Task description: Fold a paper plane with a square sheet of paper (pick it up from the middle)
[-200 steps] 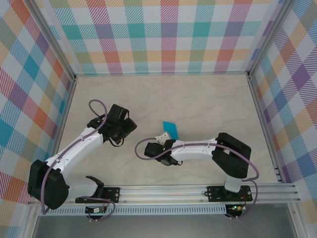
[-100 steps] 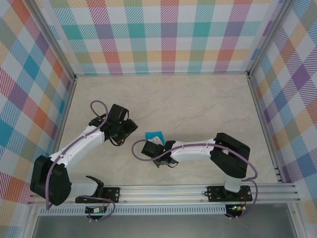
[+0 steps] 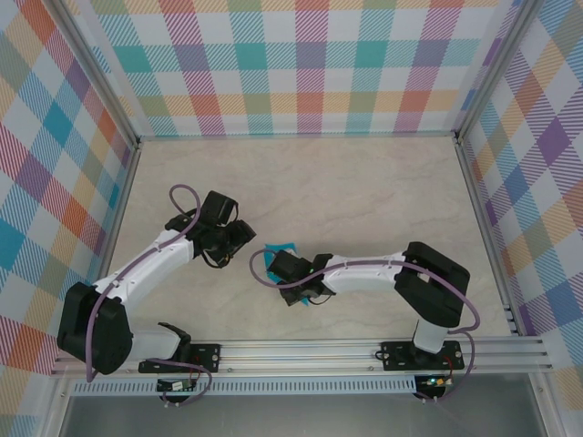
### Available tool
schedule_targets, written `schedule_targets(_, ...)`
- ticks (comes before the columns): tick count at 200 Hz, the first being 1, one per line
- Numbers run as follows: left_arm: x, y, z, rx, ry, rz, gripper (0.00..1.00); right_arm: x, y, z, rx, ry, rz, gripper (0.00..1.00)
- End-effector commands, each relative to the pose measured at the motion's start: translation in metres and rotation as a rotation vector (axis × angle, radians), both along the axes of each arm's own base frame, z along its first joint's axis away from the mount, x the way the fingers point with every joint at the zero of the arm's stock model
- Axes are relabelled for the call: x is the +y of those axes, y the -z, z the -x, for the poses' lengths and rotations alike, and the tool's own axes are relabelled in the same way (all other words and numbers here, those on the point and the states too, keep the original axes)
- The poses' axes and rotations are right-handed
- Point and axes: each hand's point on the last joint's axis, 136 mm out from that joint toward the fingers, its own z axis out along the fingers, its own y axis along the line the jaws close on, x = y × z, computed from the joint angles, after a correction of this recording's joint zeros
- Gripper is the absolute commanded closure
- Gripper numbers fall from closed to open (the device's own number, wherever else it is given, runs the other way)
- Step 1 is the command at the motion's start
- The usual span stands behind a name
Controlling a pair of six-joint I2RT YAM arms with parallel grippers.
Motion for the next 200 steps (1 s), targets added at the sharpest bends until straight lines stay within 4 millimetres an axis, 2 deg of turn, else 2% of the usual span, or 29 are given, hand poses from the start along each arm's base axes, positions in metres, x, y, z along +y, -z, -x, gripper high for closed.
schedule_targets(1,-0.002,0.008,0.003,0.017,0.023,0.016,0.27,0.014,-0.019,0.002,0.064,-0.035,-0.193,0.90)
schedule_targets(38,-0.007,0.010,0.005,0.012,0.049,0.044,0.30,0.015,-0.024,0.004,0.152,-0.038,-0.378,0.90)
schedule_targets(73,-0.012,0.013,0.006,0.005,0.078,0.068,0.33,0.012,-0.018,0.005,0.209,-0.033,-0.426,0.89)
schedule_targets(96,-0.025,0.010,0.004,-0.026,0.126,0.117,0.32,0.012,-0.017,0.004,0.229,-0.025,-0.459,0.89)
schedule_targets(137,-0.059,0.002,-0.002,-0.080,0.242,0.219,0.23,0.015,-0.013,0.004,0.263,-0.039,-0.483,0.90)
schedule_targets(160,-0.065,0.008,0.000,-0.045,0.275,0.197,0.23,0.011,-0.014,-0.001,0.243,-0.013,-0.469,0.90)
schedule_targets(200,-0.064,0.013,0.004,-0.049,0.242,0.174,0.41,-0.008,-0.033,-0.017,0.160,0.073,-0.466,0.91)
